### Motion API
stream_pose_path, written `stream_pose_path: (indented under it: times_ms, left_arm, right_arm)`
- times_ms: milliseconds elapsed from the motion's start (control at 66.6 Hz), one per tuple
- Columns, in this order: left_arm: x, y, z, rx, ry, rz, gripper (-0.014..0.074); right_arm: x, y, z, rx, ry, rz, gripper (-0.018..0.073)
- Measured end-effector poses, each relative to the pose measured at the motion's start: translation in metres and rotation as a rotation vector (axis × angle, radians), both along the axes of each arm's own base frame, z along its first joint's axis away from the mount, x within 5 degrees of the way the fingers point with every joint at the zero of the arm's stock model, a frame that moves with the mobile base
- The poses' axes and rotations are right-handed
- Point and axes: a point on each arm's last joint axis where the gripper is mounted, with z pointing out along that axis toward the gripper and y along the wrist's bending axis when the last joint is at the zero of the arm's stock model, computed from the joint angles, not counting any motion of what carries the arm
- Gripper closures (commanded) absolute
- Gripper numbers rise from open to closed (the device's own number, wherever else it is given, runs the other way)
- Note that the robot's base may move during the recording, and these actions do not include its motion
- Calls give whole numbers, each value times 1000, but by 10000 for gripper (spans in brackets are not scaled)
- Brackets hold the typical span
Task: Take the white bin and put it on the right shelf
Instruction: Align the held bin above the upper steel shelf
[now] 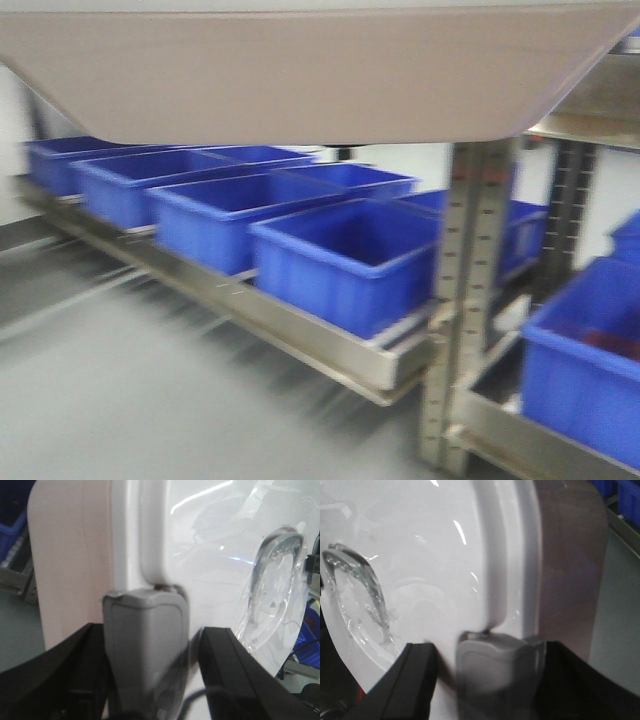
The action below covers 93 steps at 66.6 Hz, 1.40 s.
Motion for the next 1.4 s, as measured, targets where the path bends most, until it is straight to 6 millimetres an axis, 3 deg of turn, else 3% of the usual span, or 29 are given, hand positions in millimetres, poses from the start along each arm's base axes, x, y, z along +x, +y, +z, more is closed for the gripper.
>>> stream_pose_path:
  times_ms: [1397]
  left_arm:
    - [0,0,0,0,0,0,366]
  right_arm:
    - [0,0,0,0,0,0,108]
